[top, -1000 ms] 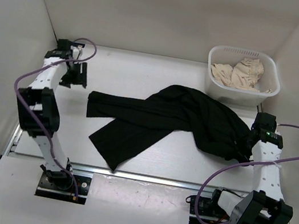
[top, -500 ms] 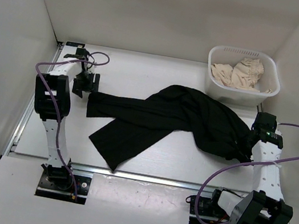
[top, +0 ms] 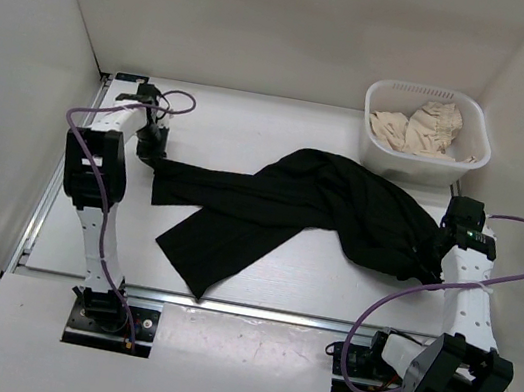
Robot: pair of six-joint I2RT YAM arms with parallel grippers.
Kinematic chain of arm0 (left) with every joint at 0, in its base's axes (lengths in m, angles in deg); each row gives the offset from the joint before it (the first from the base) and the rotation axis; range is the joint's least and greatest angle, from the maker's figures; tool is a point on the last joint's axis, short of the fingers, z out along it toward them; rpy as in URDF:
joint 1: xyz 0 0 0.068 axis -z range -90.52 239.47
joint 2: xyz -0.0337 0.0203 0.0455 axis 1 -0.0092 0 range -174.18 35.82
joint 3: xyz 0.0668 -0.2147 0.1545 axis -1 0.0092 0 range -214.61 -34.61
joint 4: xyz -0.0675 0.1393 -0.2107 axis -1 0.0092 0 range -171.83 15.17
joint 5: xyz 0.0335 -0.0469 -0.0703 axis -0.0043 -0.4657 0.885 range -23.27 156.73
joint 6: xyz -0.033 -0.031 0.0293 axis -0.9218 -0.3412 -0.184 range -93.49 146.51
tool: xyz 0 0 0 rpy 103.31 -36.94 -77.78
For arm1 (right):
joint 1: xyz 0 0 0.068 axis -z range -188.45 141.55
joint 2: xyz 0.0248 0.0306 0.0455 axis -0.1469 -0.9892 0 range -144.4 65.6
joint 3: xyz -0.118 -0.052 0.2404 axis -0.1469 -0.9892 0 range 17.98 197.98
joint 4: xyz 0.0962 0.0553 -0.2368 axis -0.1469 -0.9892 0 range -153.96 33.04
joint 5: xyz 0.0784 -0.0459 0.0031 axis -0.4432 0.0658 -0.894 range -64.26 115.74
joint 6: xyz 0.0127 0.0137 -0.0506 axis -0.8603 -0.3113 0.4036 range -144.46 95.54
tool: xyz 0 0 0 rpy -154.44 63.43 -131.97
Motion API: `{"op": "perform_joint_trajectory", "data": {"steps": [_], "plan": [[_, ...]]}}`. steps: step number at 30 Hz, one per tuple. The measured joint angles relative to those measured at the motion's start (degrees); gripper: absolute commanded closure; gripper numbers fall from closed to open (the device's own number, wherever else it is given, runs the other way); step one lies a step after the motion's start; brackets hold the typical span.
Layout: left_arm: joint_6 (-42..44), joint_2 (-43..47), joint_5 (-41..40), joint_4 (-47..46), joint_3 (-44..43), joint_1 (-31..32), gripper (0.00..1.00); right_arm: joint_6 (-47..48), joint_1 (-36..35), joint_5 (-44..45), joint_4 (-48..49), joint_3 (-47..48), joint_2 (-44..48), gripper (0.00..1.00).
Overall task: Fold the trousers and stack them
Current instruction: Flatten the trousers out
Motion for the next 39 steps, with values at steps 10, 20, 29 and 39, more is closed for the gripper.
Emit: {"op": "perform_joint_trajectory", "data": {"steps": [10,20,29,39], "plan": [[-0.1,7.0,-1.2,0.9,2.6,0.2,0.15,0.5,0.0,0.1,0.0,0.0,0.0,1.00],[0.0,5.2,-4.6,0.6,5.6,2.5,0.23,0.6,0.0,0.1,0.2,-1.1,0.8,1.00],[0.1,1.4,-6.1,0.2,2.0,2.5,0.27,0.6,0.0,0.1,0.2,-1.1,0.9,1.00],[0.0,1.5,-6.1,-0.8,1.1,2.6,0.30,0.6,0.0,0.1,0.2,-1.7,1.5,1.00]]}}
